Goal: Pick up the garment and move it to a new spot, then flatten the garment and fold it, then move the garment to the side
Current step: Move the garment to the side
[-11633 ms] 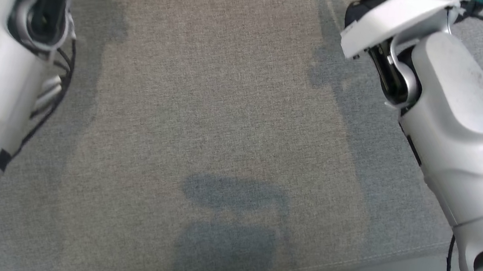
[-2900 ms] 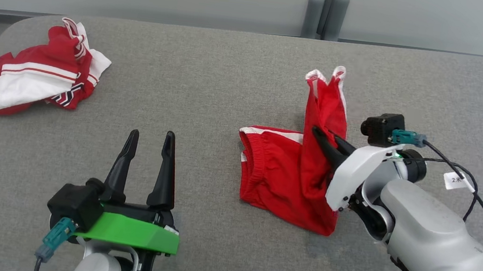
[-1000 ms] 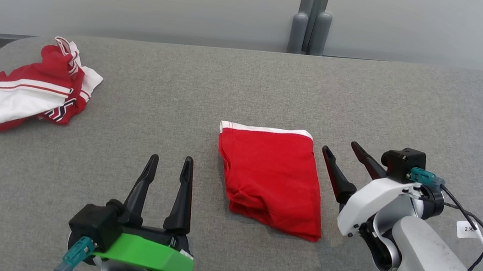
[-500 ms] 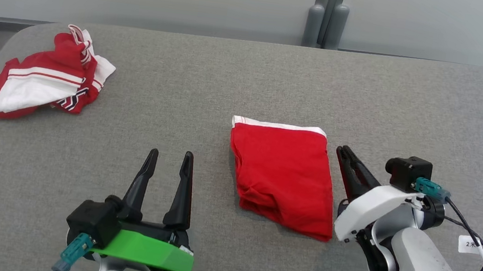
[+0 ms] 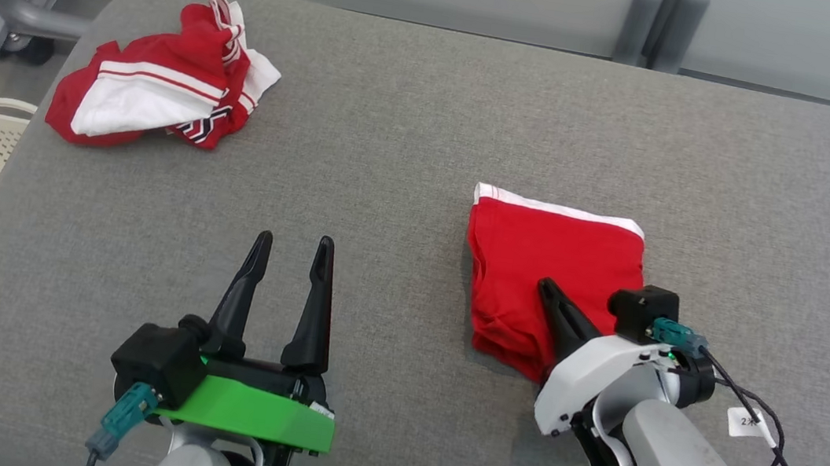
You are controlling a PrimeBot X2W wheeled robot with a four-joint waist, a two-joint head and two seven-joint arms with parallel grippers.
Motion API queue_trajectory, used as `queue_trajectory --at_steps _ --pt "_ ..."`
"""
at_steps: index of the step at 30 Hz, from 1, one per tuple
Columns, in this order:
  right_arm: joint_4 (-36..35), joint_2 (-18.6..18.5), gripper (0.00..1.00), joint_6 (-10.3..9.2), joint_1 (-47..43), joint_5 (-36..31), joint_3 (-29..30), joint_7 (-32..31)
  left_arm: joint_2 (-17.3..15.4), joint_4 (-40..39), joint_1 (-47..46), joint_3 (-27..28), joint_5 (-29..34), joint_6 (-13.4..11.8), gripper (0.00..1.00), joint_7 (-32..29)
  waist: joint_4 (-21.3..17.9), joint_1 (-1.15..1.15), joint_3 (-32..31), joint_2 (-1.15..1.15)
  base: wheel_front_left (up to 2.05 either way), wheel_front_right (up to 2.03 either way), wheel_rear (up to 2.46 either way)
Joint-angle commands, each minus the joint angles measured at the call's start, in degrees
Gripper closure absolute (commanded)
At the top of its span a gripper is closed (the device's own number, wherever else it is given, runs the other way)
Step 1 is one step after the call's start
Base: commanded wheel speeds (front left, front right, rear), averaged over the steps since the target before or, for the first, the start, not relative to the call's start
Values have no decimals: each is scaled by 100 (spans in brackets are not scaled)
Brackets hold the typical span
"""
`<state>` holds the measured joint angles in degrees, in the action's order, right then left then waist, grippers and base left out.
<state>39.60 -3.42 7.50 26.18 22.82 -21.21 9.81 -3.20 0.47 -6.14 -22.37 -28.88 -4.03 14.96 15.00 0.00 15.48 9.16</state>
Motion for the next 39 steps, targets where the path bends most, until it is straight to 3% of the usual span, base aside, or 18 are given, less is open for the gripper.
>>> queue_trajectory --at_steps 1,10,17,21,29,31,32,39 --pt "170 -2 100 -2 67 30 -132 101 -30 -5 -76 11 13 2 0 16 238 0 184 0 0 0 0" --pt "1087 30 100 -2 472 158 -1318 418 -12 -25 -148 37 0 14 0 26 378 0 322 0 0 0 0" --pt "1415 38 100 -2 671 257 -1729 511 -2 15 -155 64 -26 18 0 27 326 0 334 0 0 0 0" --pt "1294 42 100 -2 783 307 -1884 539 1 19 -132 109 -13 0 0 26 231 0 287 0 0 0 0" --pt "275 -180 100 -2 634 251 -1581 541 4 8 -16 154 26 43 0 26 -108 0 92 0 0 0 0" --pt "115 -228 51 -2 600 282 -1480 541 3 7 -7 159 40 43 0 25 -205 0 38 0 0 0 0" --pt "78 -257 0 -2 573 317 -1429 541 3 5 -3 158 38 41 0 26 -251 0 8 0 0 0 0" --pt "67 -604 0 -2 616 568 -1303 368 8 19 71 112 -1 29 0 27 -475 0 -161 0 0 0 0"
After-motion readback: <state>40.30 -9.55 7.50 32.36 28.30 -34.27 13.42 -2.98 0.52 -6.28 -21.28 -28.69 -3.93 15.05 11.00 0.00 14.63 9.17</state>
